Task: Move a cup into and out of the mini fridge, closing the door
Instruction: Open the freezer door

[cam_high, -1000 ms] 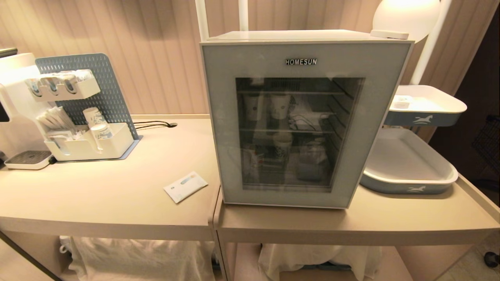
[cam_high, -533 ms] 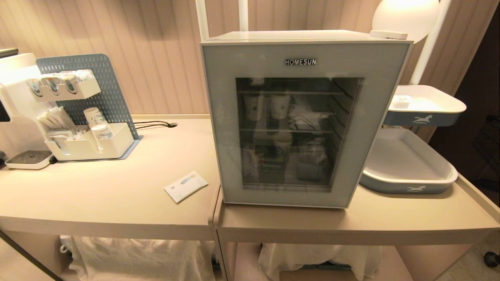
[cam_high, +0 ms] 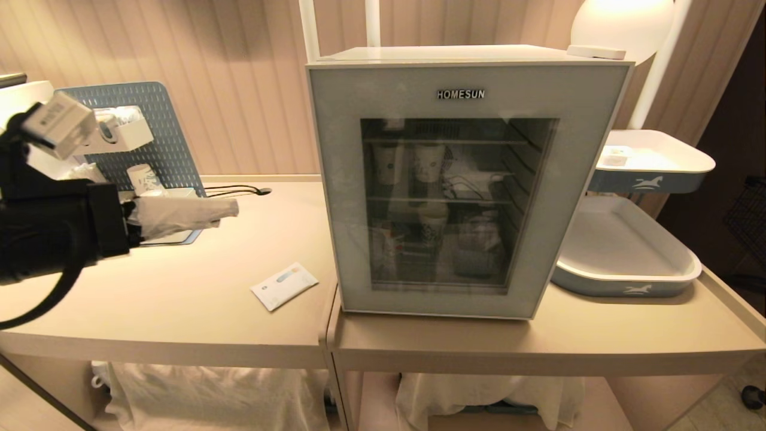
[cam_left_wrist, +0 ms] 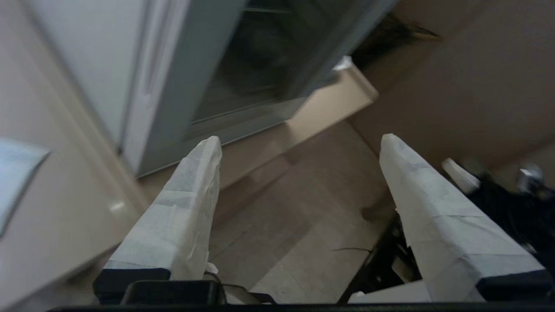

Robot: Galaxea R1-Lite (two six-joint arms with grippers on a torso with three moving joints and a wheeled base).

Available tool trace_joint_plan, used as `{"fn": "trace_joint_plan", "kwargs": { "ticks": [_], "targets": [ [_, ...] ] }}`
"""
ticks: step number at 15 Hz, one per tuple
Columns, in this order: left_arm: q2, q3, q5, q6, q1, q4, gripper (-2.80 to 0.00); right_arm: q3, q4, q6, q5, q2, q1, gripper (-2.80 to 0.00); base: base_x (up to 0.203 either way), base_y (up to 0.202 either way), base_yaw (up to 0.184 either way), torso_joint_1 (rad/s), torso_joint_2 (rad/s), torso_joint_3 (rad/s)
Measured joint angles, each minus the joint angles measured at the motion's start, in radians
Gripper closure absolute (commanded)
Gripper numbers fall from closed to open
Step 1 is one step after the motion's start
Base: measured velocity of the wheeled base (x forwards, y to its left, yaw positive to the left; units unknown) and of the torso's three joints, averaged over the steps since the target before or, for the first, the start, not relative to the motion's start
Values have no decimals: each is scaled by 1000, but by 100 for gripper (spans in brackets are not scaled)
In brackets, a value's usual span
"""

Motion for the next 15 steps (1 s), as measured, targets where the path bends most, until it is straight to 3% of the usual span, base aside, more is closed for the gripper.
{"fn": "trace_joint_plan", "kwargs": {
  "ticks": [1,3,6,8,15],
  "targets": [
    [64,48,-121,0,14,-143,-280,0,0,1,0,0,0,0,0,0,0,0,0,0],
    [192,124,-263,0,25,-416,-280,0,0,4,0,0,-1,0,0,0,0,0,0,0],
    [395,186,-293,-2,19,-835,-280,1,-2,11,0,0,0,0,0,0,0,0,0,0],
    [494,180,-266,-4,9,-1027,-280,1,-3,11,0,0,0,0,0,0,0,0,0,0],
    [637,113,-141,-4,-83,-1044,-280,2,-6,11,0,0,-1,0,0,0,0,0,0,0]
  ]
}}
